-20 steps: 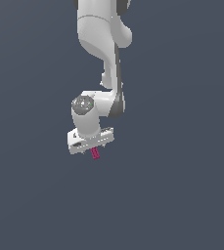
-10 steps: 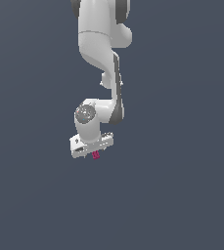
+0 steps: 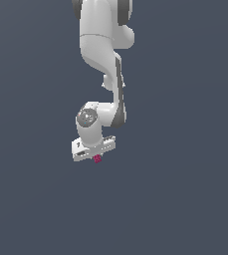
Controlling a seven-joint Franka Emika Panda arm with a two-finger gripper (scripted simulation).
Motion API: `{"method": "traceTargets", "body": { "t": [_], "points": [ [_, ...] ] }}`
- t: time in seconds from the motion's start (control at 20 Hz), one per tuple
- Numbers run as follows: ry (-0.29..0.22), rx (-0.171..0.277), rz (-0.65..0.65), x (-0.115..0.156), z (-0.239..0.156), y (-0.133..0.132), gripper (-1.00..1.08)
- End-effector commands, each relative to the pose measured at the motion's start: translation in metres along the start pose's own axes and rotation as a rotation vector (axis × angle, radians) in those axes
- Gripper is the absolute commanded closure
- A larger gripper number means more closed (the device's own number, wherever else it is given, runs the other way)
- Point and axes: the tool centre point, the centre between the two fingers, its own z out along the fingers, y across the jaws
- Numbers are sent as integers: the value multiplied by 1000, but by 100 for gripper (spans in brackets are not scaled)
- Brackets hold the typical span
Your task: Pick up the object and move it to a goal position.
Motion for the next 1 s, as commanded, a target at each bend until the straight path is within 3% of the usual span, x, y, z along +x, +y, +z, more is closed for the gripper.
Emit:
{"method": "traceTargets", "body": {
  "t": [0.0,0.5,0.95],
  "points": [
    [0,0,0,0,0,0,108],
    [0,0,0,2,-10,-13,108],
    [0,0,0,9,-54,-74,108]
  ]
}}
